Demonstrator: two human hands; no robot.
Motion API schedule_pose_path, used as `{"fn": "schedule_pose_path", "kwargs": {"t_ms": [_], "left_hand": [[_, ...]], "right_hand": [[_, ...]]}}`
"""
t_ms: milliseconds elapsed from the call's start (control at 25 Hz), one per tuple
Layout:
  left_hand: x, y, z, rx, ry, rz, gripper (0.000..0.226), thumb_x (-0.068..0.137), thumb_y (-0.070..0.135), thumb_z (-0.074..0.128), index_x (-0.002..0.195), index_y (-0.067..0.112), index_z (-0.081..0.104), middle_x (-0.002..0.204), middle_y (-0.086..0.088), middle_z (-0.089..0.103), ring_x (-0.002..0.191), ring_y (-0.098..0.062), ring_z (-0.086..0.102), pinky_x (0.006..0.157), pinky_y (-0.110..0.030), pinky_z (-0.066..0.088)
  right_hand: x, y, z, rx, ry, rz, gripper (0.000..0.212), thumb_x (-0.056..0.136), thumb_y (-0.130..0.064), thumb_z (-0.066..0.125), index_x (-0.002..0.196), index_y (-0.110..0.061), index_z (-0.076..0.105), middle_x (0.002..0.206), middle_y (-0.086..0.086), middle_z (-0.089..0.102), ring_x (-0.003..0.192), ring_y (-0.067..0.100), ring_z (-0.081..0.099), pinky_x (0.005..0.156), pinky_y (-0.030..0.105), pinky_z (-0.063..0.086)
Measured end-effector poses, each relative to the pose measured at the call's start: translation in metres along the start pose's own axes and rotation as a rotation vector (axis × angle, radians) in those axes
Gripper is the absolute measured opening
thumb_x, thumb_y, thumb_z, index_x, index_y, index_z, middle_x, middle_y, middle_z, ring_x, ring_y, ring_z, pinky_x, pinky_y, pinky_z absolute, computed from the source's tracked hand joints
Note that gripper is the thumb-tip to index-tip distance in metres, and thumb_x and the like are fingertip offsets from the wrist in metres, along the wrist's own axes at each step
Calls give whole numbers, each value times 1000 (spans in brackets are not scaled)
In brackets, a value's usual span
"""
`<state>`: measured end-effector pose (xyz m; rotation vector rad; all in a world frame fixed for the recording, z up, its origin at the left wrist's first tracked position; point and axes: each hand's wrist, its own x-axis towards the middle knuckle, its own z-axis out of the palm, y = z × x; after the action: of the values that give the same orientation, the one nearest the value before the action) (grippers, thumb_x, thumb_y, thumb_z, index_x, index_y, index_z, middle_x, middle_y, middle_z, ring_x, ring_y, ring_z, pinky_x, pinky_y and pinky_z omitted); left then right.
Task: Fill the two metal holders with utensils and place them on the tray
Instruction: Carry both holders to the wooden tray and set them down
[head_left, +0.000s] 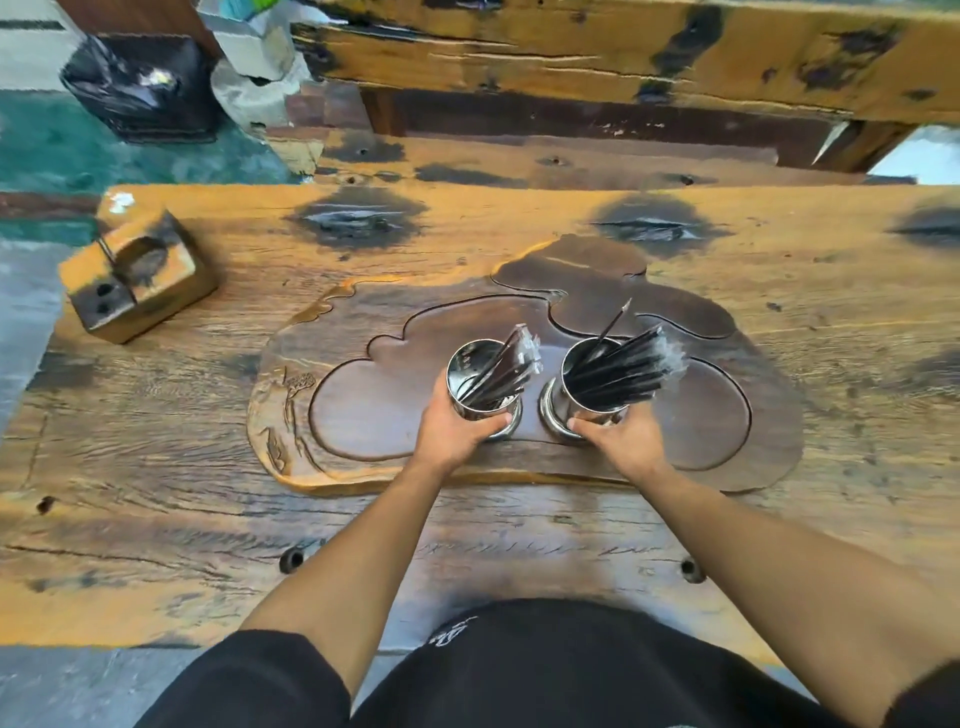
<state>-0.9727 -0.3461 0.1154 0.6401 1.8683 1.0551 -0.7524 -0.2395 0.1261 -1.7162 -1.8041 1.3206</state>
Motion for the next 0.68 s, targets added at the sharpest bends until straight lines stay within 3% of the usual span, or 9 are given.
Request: {"fn": "schedule_pose_path", "kwargs": {"t_ms": [120, 280, 360, 440, 600, 680], "left_hand": [[14, 1, 2, 46, -26, 1, 93, 53, 35, 100, 131, 35, 48, 122, 15, 69, 116, -6, 66, 110, -34, 50], [22, -4, 6, 40, -15, -6, 88, 49, 43, 100, 119, 57, 48, 129, 12, 68, 121, -8, 65, 112, -40, 49], [24, -7, 7, 28, -15, 13, 87, 50, 43, 100, 114, 66, 46, 130, 10, 67, 121, -8, 65, 111, -41, 50], [25, -10, 9, 29, -8, 27, 89, 51, 45, 100, 116, 69, 44, 134, 8, 65, 123, -8, 64, 112, -42, 49], [29, -17, 11, 64, 7, 58, 100, 48, 53, 101, 130, 58, 44, 140, 6, 57, 130, -12, 59, 114, -45, 46], [23, -12, 12, 21, -4, 45, 107, 49, 48, 102, 139, 49, 42, 140, 9, 54, 129, -12, 59, 114, -45, 47]], "right_hand": [[11, 2, 0, -11, -17, 4, 33, 72, -18, 91, 76, -36, 64, 85, -15, 69, 80, 1, 63, 73, 11, 42], [22, 11, 1, -21, -18, 43, 28, 71, -19, 92, 95, -22, 76, 89, -11, 72, 76, -8, 62, 67, -2, 42], [26, 15, 1, -19, -15, 37, 28, 71, -20, 92, 95, -19, 79, 90, -11, 74, 76, -12, 62, 72, 1, 47], [28, 17, 3, -24, -23, 27, 30, 72, -22, 92, 99, -15, 80, 94, -10, 76, 82, -6, 67, 74, 3, 46], [33, 27, 4, -16, -67, 40, 36, 70, -20, 92, 102, -12, 78, 98, -6, 77, 92, 7, 71, 86, 19, 52], [30, 33, 2, 32, -90, 93, 47, 72, -17, 91, 111, -13, 67, 104, -4, 74, 96, 10, 69, 91, 27, 53]]}}
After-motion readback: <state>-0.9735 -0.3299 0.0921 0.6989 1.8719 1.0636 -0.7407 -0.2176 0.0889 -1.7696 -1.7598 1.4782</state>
